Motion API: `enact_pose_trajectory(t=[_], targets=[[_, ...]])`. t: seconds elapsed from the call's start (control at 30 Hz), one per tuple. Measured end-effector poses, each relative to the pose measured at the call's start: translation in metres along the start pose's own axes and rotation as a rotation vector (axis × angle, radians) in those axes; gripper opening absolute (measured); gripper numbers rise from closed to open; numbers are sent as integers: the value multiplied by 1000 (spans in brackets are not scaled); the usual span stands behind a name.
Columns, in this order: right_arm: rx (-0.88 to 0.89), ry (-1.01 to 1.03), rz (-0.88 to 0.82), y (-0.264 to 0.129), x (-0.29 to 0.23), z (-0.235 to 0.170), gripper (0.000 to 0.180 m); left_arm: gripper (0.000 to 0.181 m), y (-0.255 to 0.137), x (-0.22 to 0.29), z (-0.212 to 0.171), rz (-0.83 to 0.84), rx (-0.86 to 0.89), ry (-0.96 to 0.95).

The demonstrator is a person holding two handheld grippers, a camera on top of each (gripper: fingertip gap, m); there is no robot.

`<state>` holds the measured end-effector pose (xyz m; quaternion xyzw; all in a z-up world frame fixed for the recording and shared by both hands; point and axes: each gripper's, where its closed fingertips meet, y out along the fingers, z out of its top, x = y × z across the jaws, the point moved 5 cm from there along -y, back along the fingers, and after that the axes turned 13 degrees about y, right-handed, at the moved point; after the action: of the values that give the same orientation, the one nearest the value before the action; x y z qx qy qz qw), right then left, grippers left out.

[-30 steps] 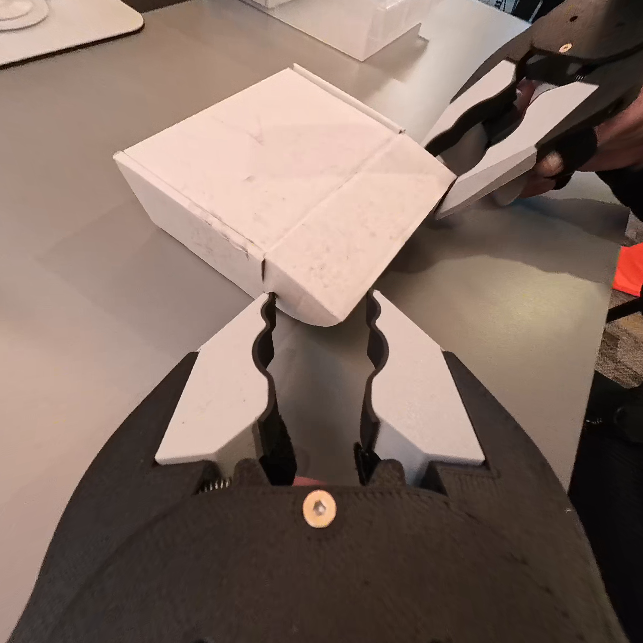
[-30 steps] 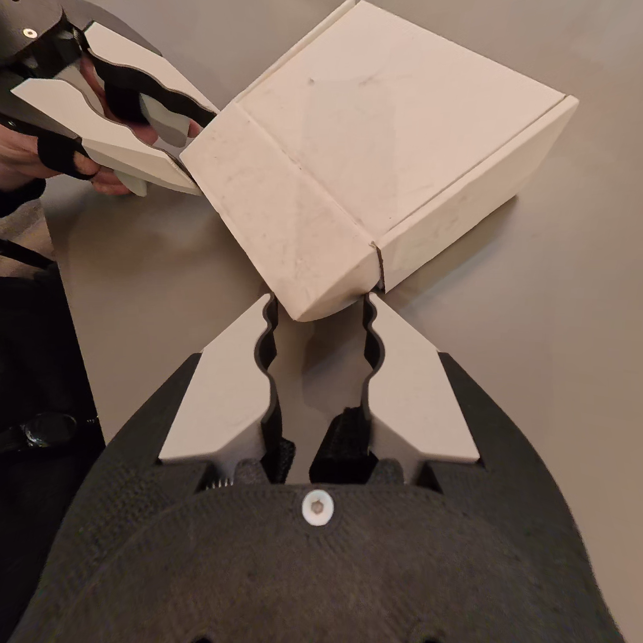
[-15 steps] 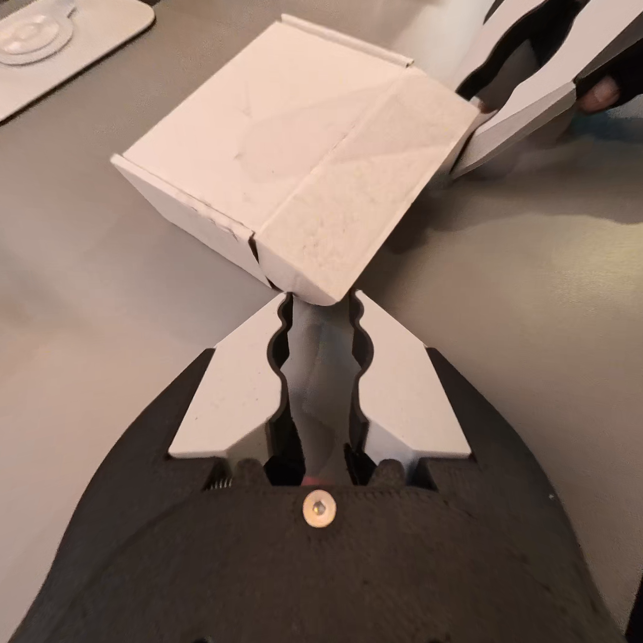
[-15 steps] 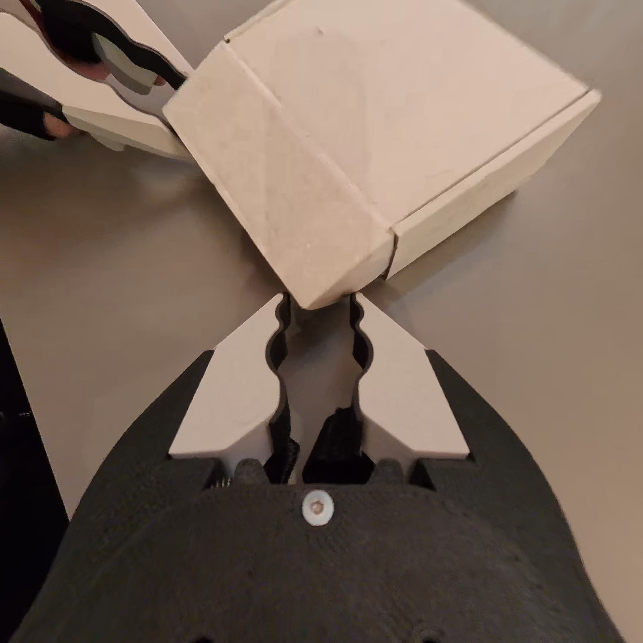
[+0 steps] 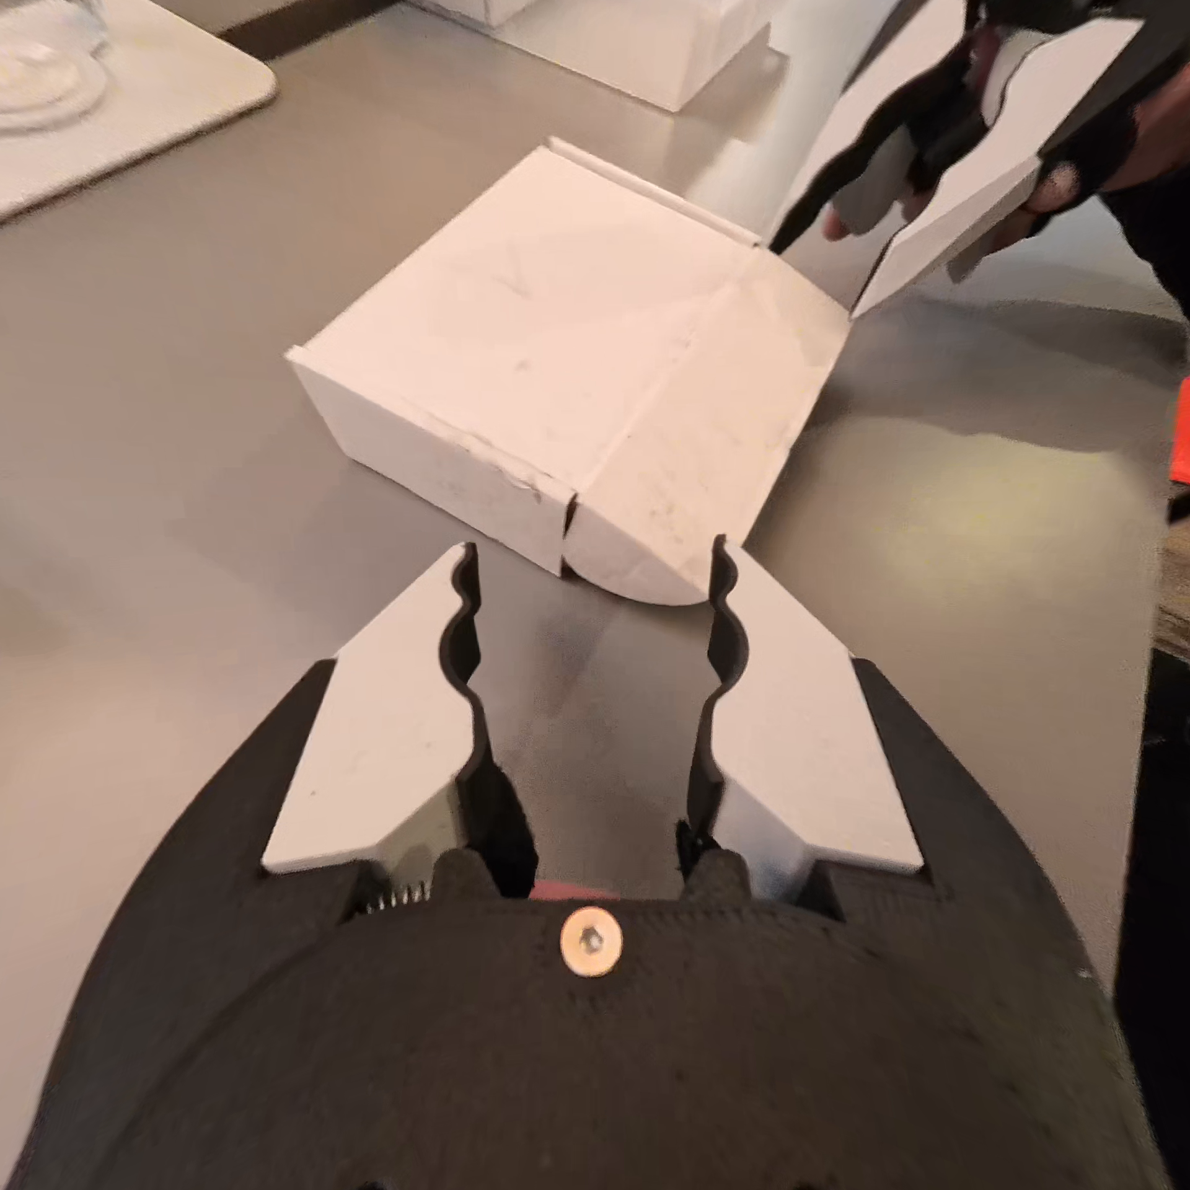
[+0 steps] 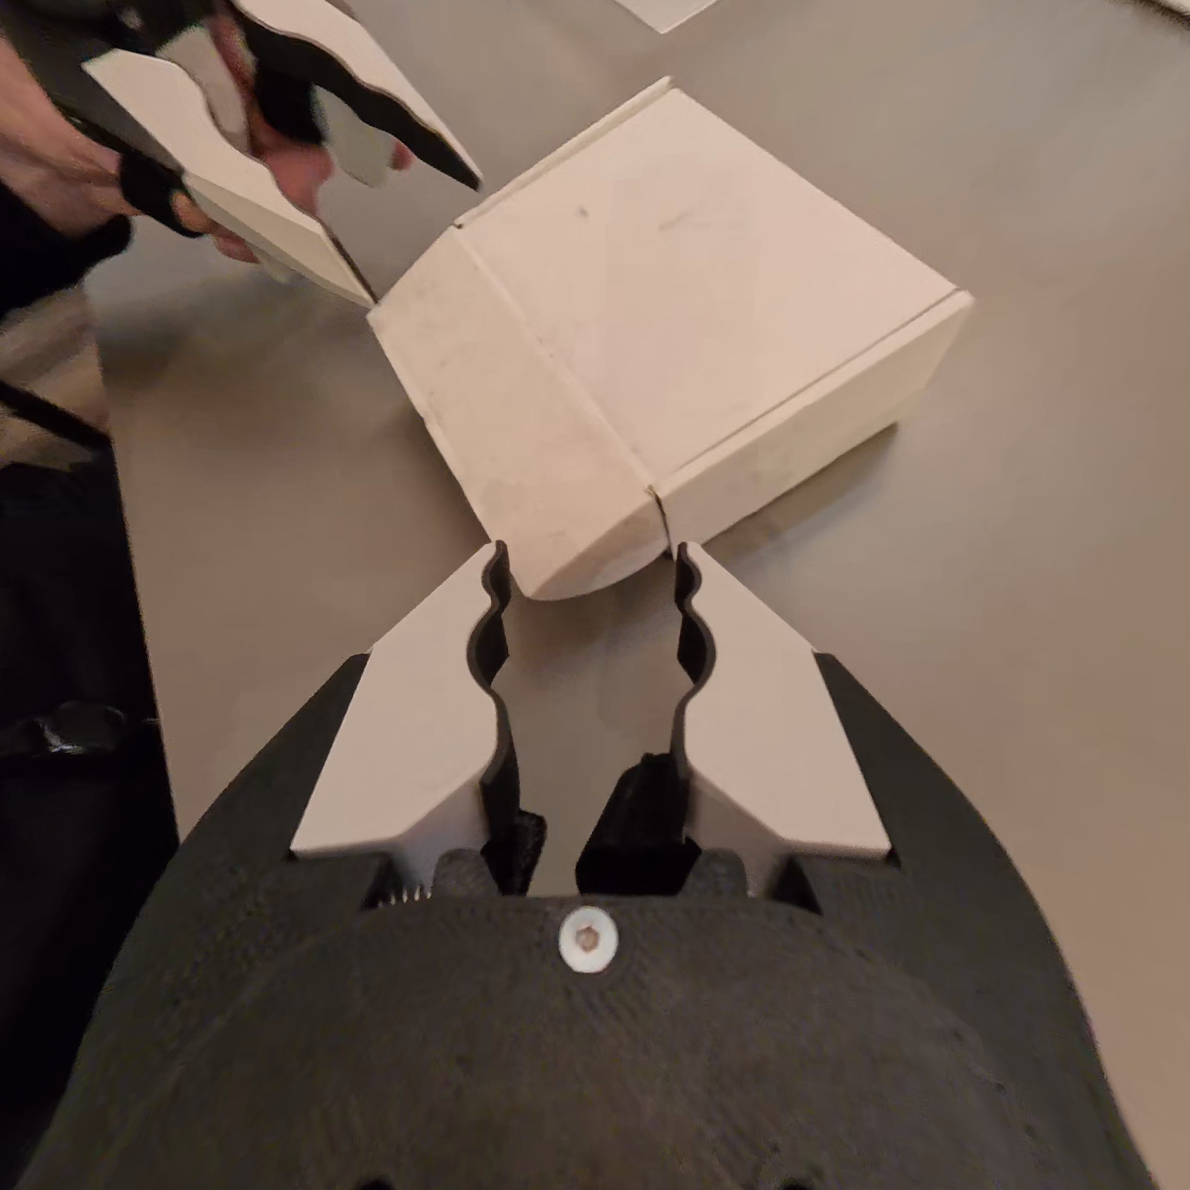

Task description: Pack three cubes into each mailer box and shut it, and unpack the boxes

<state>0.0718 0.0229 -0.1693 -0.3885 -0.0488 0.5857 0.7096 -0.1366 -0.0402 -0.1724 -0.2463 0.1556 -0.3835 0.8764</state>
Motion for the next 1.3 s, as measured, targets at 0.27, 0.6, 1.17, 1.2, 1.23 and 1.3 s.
enact_pose_trajectory(t=[0.27,0.6,1.17,1.2,1.23,1.3], targets=[[-13,-14,-2,14,6,1,40,52,17,1,1,-45,2,-27],[-23,-59,-109,18,21,2,29,33,26,-6,2,16,-33,52],[-20,-13,16,-4,15,4,28,37,13,2,18,-108,-40,7],[-16,-20,8,-4,15,4,28,37,13,2,17,-86,-31,17],[-17,-30,0,-6,15,4,29,37,13,3,15,-65,-30,25],[-6,-46,-22,-10,15,5,32,45,13,5,10,-26,-38,66]])
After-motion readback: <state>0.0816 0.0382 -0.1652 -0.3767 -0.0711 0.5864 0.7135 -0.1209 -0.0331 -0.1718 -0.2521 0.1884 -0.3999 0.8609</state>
